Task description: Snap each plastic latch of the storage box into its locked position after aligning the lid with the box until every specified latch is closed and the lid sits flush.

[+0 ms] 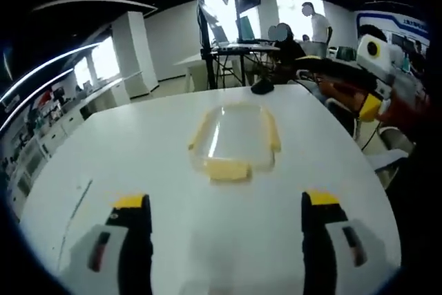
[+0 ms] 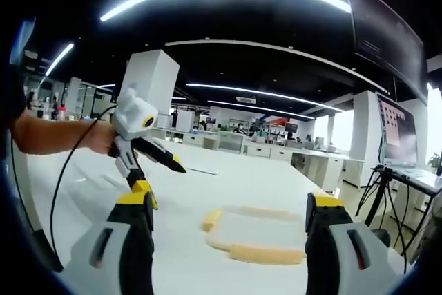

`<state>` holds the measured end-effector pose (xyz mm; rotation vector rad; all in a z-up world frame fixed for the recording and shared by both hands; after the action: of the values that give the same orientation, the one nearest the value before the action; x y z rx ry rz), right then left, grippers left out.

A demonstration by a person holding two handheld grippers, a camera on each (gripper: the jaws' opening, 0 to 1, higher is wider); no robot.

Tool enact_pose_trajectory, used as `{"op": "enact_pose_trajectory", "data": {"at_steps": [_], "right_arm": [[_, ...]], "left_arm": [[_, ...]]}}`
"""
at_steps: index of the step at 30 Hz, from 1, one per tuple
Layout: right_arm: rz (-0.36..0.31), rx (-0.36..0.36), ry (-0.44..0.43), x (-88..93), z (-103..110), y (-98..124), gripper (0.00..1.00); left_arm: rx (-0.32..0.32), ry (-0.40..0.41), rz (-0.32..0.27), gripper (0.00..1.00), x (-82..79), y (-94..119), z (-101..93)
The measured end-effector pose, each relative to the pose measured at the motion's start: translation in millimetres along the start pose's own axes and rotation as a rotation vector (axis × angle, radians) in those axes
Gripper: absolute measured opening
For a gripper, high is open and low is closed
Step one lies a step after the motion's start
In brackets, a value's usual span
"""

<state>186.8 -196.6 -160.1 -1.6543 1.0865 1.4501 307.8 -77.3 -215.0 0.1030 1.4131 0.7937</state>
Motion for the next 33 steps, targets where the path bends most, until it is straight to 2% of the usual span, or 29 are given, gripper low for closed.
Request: {"op": "enact_pose_trajectory", "data": {"at_steps": [10,18,25,33], "right_arm": [[0.003,-0.011,0.000,1.2,3,-2,0.92],[0.006,-0.014,0.014,-0.4,4,-4,0.92],[0.020,-0.013,0.006,6.2,5,-5,0.92],[0.022,-0.017,0.014,4.6,6,-6,0.92]], "left_arm": [[0.028,-0.009,0.005,0.84,-6.4,-20,-2.5],[0.050,-0.008,0.036,0.83,-2.8,-38,-3.8],[0.066,-0.033,0.046,0.77,-4.4,-47,-7.3],[0.084,-0.065,0.093,0.75,-0.1,-56,-9.4]]}}
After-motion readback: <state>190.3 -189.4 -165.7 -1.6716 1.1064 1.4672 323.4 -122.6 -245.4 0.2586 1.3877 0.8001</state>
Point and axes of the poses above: the point that each gripper's makers call its tool centre point, and the gripper's own axes: y roughly backward along the fingers, z roughly to its left, x roughly out of its underside, the point moved 2 cm from there along y, roughly backward along the fingers, and after that the axes turned 12 degrees about -x, right-handed, at the moved point
